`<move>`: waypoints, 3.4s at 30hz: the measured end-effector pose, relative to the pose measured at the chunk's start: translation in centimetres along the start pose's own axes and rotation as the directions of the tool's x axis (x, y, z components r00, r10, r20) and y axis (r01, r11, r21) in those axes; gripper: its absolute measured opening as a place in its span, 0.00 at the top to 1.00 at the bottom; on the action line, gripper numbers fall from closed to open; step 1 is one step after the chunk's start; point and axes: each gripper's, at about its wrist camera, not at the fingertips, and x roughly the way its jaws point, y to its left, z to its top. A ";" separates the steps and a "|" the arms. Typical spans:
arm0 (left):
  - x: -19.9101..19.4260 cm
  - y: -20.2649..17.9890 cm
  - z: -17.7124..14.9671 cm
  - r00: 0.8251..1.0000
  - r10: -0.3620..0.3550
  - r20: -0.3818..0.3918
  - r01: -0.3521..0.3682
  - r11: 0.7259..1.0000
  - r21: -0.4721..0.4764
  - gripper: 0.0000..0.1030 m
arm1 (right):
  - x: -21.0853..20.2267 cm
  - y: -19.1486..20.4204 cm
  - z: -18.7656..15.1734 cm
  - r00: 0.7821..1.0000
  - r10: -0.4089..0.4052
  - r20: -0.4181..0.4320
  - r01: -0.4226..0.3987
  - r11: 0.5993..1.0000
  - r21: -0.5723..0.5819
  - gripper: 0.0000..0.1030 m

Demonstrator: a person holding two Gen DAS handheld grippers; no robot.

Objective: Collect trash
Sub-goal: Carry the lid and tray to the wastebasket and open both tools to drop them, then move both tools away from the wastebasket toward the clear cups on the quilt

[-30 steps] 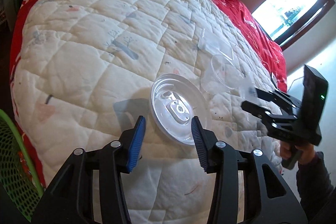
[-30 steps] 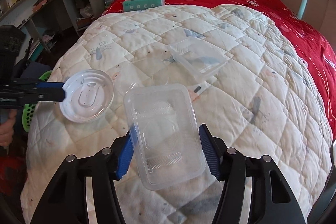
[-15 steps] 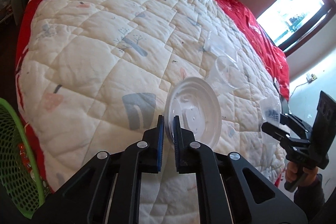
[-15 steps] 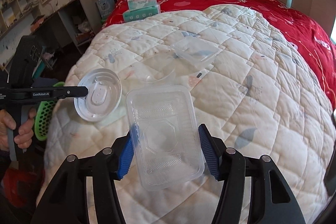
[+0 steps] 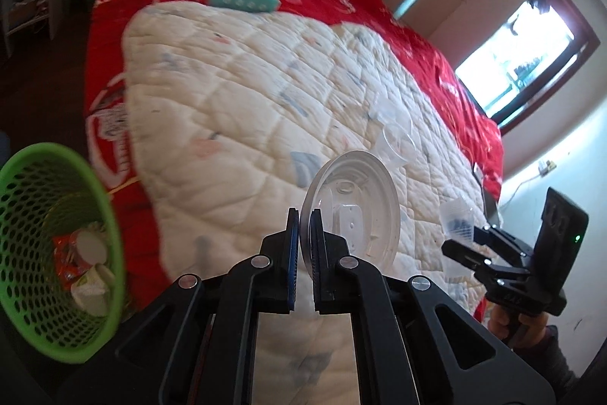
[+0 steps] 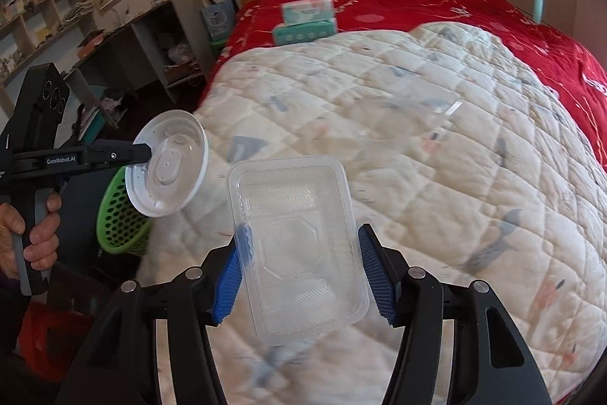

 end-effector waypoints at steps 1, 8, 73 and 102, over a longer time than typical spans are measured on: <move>-0.8 0.5 -0.1 1.000 0.002 0.011 -0.002 1.000 -0.007 0.96 | 0.1 0.6 0.0 1.000 0.005 0.000 -0.005 1.000 -0.007 0.46; -6.7 5.1 -1.1 0.993 0.070 0.093 -0.063 0.995 -0.076 0.96 | 1.0 5.5 0.4 0.998 0.055 -0.009 -0.055 0.996 -0.075 0.46; -18.0 24.0 -8.0 0.868 0.483 0.117 -0.387 0.804 -0.452 0.54 | 15.3 28.3 5.9 0.945 0.278 -0.173 -0.309 0.932 -0.189 0.44; -14.4 18.5 -5.9 0.897 0.426 0.117 -0.366 0.865 -0.343 0.51 | 8.1 14.2 5.2 0.990 0.139 -0.017 -0.139 0.990 -0.002 0.23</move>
